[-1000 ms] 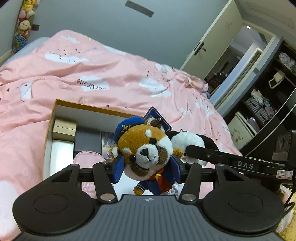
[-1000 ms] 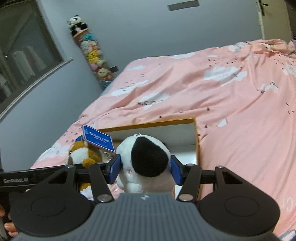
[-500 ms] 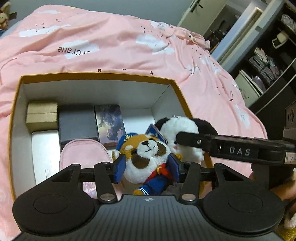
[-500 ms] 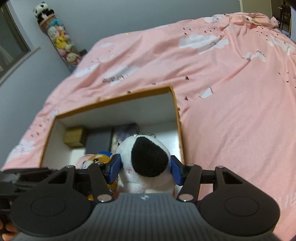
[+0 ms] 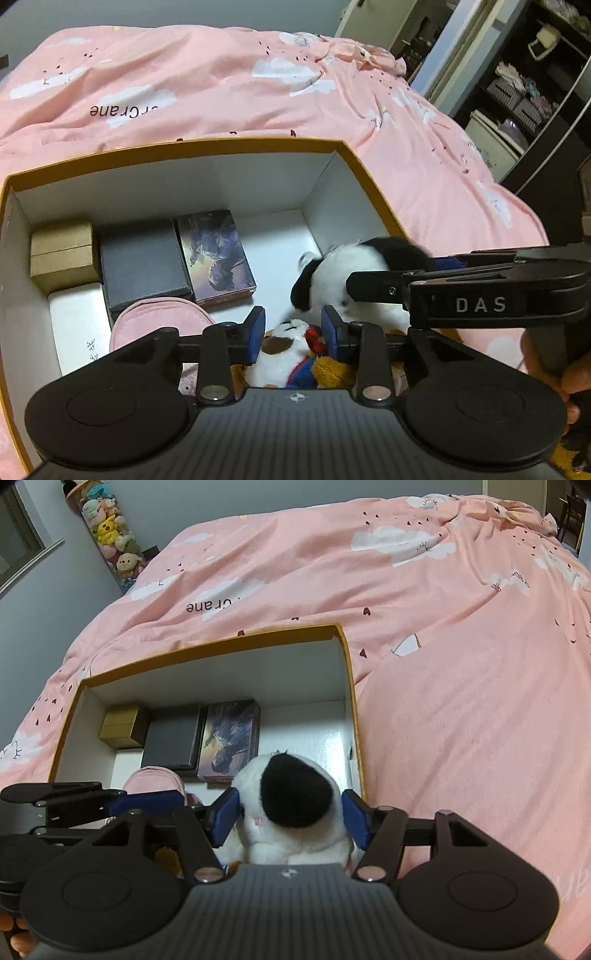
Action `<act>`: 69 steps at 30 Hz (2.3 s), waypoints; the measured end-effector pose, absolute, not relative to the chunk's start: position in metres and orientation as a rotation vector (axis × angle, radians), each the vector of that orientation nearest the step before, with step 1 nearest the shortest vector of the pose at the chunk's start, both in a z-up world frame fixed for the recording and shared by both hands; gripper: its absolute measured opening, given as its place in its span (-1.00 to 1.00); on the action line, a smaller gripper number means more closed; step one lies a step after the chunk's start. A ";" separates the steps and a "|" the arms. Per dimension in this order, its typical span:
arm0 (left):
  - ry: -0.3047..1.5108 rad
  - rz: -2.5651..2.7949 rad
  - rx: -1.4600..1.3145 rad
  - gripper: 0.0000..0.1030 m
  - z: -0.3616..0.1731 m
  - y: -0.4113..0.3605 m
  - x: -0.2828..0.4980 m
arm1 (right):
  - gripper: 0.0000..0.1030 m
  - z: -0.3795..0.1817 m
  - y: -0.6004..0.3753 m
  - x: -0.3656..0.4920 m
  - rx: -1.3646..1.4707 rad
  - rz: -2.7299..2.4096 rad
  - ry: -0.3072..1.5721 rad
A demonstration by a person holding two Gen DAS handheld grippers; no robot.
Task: Organize objects
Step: 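Lower the plush toys into the orange box and open both grippers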
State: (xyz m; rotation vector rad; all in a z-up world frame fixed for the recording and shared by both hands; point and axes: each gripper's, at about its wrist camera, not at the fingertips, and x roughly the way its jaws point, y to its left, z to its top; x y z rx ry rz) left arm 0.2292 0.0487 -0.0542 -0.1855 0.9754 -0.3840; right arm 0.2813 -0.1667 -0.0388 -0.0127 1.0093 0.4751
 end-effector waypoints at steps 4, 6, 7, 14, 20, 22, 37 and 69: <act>0.995 -0.356 -0.283 0.03 -0.044 0.061 0.225 | 0.24 -0.034 -0.170 0.283 -0.019 0.503 1.012; 1.020 -0.340 -0.345 0.07 -0.037 0.068 0.222 | 0.24 -0.031 -0.171 0.281 -0.037 0.521 1.006; 1.029 -0.329 -0.370 0.10 -0.033 0.072 0.220 | 0.24 -0.030 -0.172 0.279 -0.046 0.532 1.002; 1.124 -0.312 -0.398 0.16 -0.029 0.070 0.218 | 0.22 -0.028 -0.181 0.267 -0.082 0.586 0.996; 1.156 -0.321 -0.372 0.00 -0.035 0.061 0.224 | 0.17 -0.030 -0.186 0.263 -0.075 0.615 1.004; 1.160 -0.325 -0.340 -0.11 -0.034 0.055 0.227 | 0.11 -0.031 -0.188 0.263 -0.069 0.623 1.015; 1.233 -0.318 -0.526 -0.13 -0.041 0.074 0.214 | 0.05 -0.026 -0.187 0.262 0.166 0.782 1.159; 1.266 -0.268 -0.556 0.20 -0.057 0.094 0.230 | -0.55 -0.054 -0.186 0.274 0.116 0.777 1.248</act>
